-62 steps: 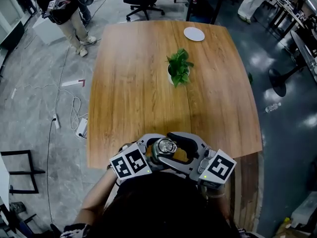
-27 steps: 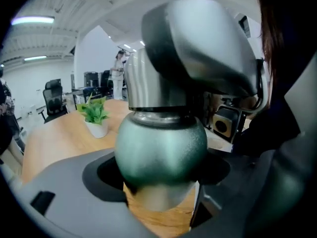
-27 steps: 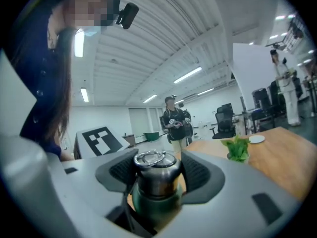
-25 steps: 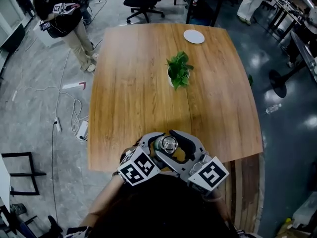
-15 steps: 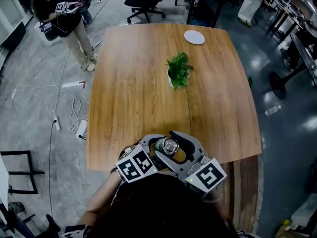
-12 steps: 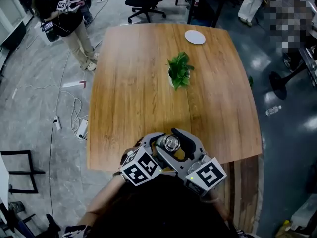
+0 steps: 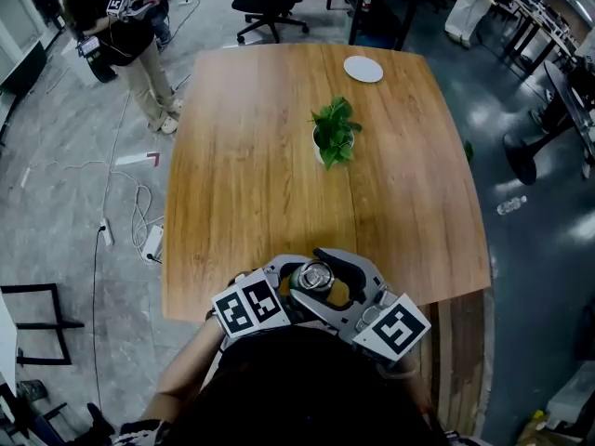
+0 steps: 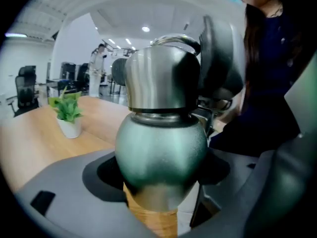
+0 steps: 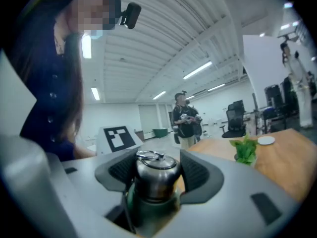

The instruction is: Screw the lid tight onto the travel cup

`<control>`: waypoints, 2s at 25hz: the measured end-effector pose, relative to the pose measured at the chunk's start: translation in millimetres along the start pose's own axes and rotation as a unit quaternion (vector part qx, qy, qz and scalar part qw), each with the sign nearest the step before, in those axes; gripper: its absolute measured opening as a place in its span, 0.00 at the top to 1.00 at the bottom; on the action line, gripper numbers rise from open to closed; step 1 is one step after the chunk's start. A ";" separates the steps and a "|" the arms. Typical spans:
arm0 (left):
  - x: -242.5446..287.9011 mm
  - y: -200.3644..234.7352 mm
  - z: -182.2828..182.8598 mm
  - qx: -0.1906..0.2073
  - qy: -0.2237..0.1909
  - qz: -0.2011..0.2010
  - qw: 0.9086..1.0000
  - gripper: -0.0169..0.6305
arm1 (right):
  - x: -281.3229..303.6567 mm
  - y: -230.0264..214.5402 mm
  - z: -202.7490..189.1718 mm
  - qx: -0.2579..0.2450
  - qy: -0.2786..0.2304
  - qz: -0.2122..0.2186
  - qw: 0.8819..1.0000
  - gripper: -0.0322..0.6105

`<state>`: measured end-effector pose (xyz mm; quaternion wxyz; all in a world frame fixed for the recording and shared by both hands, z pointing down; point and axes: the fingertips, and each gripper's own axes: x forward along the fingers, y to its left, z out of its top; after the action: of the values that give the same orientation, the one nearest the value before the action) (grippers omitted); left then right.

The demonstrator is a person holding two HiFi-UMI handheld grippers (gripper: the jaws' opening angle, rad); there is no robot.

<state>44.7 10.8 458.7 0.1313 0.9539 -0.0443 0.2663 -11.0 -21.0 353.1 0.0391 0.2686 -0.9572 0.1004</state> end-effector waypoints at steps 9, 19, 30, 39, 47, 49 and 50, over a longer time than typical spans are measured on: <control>-3.7 2.9 -2.0 0.014 -0.016 -0.011 1.000 0.39 | 3.2 2.0 0.0 0.054 0.010 0.025 0.998 0.51; -1.6 44.3 -5.8 -0.037 0.019 0.170 0.985 0.39 | 9.0 -23.3 -12.5 0.041 0.004 -0.100 0.994 0.51; -5.6 47.9 -7.5 -0.038 0.015 0.160 0.986 0.39 | 12.3 -26.3 -10.3 0.051 -0.013 -0.101 0.994 0.52; -7.2 16.0 -0.2 -0.040 -0.030 -0.003 0.999 0.39 | 7.3 -7.8 -3.8 0.083 -0.010 0.015 0.996 0.51; -3.2 55.5 -11.1 -0.044 0.015 0.149 0.988 0.39 | 12.0 -32.0 -20.5 0.078 0.004 -0.101 0.992 0.53; -1.9 65.8 -15.8 -0.041 0.029 0.194 0.980 0.39 | 11.9 -37.2 -29.2 0.088 0.017 -0.117 0.989 0.53; -0.7 63.3 -15.5 -0.045 0.023 0.181 0.982 0.39 | 12.1 -35.1 -28.1 0.087 0.018 -0.103 0.991 0.53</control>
<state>26.6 -45.8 485.4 0.1244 0.9168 -0.2249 0.3056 -2.3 -50.5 388.2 0.0428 0.3660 -0.9115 0.1830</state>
